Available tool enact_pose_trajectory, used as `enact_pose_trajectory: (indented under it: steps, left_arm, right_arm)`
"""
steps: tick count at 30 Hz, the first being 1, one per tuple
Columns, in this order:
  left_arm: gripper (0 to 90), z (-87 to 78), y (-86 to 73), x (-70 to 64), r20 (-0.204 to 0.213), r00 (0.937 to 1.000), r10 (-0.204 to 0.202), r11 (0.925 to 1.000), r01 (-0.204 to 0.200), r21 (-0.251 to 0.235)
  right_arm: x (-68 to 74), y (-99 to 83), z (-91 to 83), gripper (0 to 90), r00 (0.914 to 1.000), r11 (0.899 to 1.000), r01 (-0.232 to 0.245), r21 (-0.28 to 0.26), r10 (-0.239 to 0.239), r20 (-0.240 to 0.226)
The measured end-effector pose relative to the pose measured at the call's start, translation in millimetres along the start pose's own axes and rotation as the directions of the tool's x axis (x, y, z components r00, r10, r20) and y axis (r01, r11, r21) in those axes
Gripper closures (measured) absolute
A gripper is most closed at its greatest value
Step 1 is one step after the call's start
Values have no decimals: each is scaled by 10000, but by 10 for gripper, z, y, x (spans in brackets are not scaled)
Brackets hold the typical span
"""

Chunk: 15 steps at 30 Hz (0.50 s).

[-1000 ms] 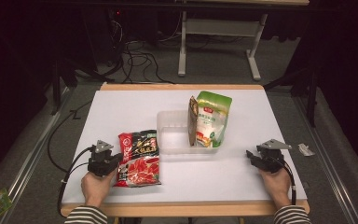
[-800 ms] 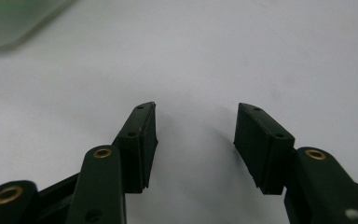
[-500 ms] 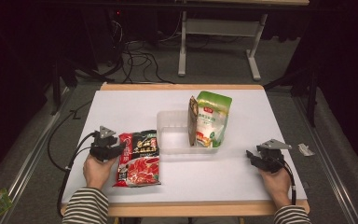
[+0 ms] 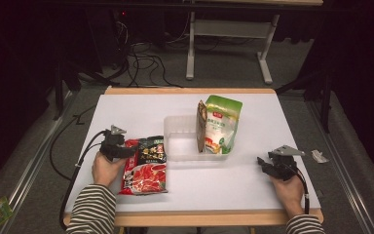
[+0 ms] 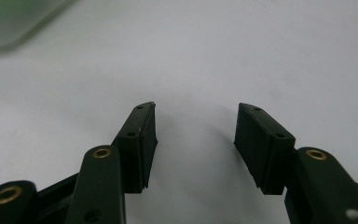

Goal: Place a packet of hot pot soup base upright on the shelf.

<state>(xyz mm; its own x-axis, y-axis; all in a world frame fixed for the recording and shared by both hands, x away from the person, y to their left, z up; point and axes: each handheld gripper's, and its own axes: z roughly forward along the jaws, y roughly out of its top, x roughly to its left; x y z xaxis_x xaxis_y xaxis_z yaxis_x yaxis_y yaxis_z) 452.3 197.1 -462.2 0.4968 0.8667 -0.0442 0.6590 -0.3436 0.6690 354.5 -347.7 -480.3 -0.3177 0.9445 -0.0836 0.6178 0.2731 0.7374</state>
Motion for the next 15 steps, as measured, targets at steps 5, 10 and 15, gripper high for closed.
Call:
enact_pose_trajectory:
  steps: [5, 10, 15]
  left_arm:
    - [423, 37, 7, 63, 548, 9979, -334, 9994, 327, 146]
    - [611, 22, 1, 90, 938, 9941, -549, 9980, 516, 373]
    - [737, -11, -10, 93, 914, 9926, -798, 9966, 775, 279]
  right_arm:
    - [2, 0, -1, 492, 10000, 10000, -4, 5, 4, 7]
    - [2, -1, -1, 492, 10000, 10000, -10, 3, 10, 8]
    - [-3, 0, -2, 491, 10000, 10000, -16, 28, 16, -22]
